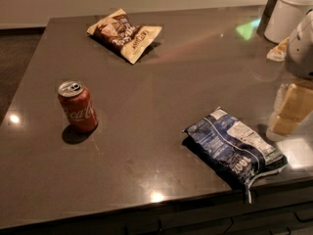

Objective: Pick blue chip bag

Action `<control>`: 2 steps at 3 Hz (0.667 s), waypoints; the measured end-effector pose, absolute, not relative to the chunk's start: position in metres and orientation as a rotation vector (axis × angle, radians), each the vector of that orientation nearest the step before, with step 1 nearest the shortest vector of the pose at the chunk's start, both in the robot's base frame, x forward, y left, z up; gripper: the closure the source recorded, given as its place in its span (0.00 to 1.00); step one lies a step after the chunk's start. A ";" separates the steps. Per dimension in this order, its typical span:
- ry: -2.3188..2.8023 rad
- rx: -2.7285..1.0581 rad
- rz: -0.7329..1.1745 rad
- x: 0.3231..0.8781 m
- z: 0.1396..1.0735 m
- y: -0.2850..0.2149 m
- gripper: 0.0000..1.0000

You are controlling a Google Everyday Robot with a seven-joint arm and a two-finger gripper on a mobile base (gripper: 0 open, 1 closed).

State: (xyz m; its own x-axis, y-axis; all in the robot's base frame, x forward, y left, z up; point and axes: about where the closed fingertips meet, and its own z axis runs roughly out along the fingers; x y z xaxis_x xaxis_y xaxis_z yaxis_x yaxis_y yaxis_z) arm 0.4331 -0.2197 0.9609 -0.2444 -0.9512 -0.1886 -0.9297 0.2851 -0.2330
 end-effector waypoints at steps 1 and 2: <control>2.334 -1.721 -0.096 0.422 0.929 -0.226 0.00; 2.378 -1.736 -0.044 0.411 0.896 -0.224 0.00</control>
Offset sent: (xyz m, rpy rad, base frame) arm -0.0359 -0.0029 -0.1113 -0.0108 0.1960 -0.0374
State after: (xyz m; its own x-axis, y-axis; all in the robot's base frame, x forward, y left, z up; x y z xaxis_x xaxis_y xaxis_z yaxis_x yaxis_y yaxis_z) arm 0.4114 -0.2244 0.8957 -0.2923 -0.9459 -0.1410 -0.9401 0.3113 -0.1392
